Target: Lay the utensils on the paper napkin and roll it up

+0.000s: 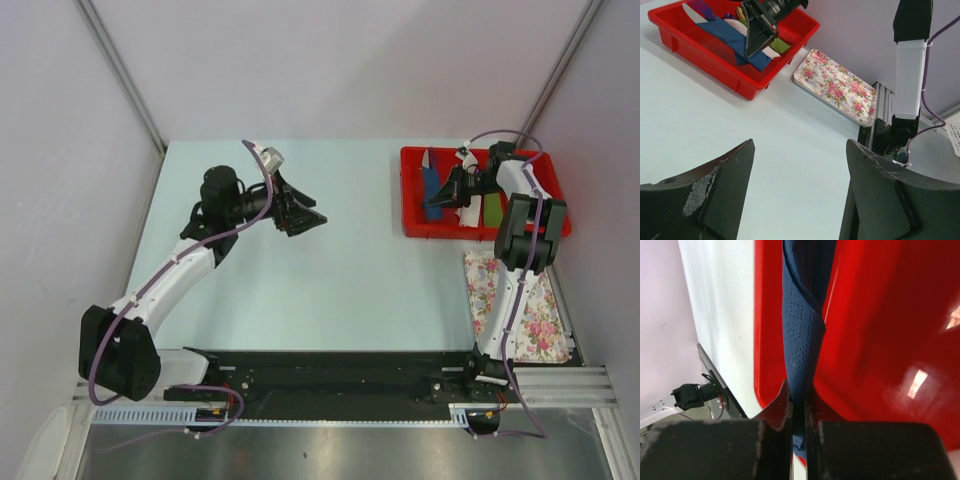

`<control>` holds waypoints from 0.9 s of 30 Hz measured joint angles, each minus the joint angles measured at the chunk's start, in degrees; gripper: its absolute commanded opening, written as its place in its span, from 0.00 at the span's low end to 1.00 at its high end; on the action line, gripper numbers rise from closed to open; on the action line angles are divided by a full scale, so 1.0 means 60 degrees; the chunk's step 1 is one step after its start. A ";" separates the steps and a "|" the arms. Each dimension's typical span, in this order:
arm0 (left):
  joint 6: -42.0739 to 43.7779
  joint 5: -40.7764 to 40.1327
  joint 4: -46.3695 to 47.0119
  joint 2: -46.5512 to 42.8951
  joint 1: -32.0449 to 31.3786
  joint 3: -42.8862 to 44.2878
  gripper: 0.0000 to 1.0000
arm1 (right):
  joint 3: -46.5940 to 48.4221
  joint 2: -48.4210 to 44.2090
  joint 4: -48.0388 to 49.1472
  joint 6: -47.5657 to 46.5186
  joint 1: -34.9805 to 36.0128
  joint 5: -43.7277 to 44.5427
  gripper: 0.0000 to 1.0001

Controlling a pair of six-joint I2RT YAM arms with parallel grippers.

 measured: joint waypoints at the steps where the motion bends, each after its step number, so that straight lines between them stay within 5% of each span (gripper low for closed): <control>1: 0.0004 0.0000 -0.0055 0.0069 0.0000 0.0033 0.81 | 0.0164 0.0200 -0.0051 -0.0004 0.0000 -0.0073 0.00; 6: 0.0062 -0.0004 -0.0302 0.0382 0.0000 0.0237 1.00 | 0.0707 0.0943 -0.0175 -0.0011 0.0000 -0.0430 0.00; 27: 0.0754 -0.0186 -0.1311 0.1005 0.0018 0.0423 1.00 | 0.1672 0.2433 -0.0404 0.0040 0.0262 -0.0867 0.00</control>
